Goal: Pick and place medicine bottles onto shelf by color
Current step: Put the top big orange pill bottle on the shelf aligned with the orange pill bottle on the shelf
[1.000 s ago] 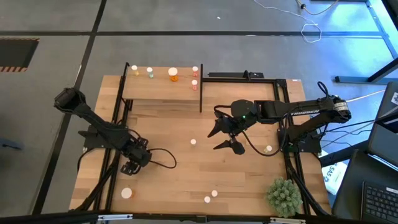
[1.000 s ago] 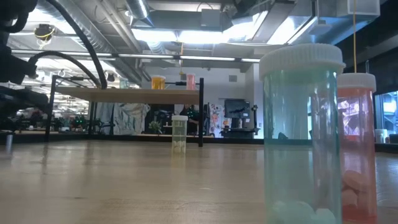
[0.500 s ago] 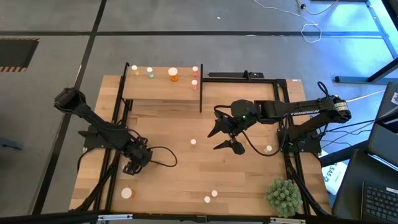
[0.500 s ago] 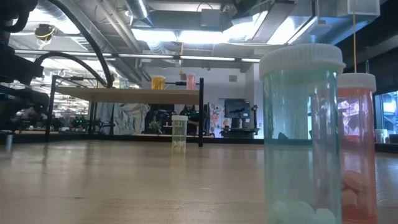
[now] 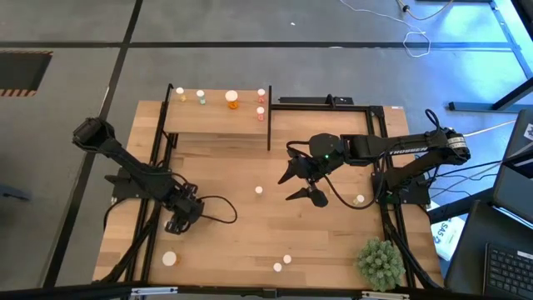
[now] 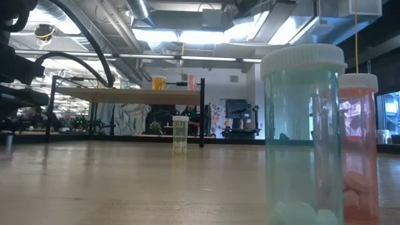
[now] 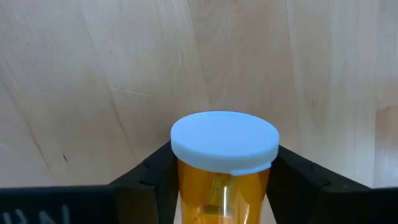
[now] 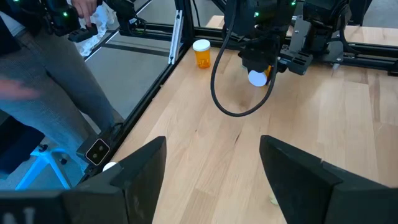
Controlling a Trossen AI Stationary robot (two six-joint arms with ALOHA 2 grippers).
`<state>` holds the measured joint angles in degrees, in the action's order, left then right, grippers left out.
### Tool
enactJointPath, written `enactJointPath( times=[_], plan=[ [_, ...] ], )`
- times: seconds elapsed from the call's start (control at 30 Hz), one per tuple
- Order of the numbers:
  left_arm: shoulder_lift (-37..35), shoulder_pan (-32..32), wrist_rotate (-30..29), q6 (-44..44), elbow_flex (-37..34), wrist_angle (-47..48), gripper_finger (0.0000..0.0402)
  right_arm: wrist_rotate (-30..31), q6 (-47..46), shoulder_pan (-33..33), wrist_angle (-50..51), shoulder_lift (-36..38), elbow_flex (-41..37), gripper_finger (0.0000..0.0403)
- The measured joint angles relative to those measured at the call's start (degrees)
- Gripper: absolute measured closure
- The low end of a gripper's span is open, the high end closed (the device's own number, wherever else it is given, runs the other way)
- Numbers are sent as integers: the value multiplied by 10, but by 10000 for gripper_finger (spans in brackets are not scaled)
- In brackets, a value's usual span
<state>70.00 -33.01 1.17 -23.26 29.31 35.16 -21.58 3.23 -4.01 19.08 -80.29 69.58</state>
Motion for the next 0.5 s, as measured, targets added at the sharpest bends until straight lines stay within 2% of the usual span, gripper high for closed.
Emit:
enactJointPath(
  times=[0.17,0.33,0.5],
  plan=[
    [0,0,-11,-22,12,3,221,0,0,0,0,0,0,142],
    [0,1,-53,-23,41,14,221,0,0,0,0,0,0,142],
    [0,26,-66,-18,75,38,222,0,0,0,0,0,0,142]
  ],
)
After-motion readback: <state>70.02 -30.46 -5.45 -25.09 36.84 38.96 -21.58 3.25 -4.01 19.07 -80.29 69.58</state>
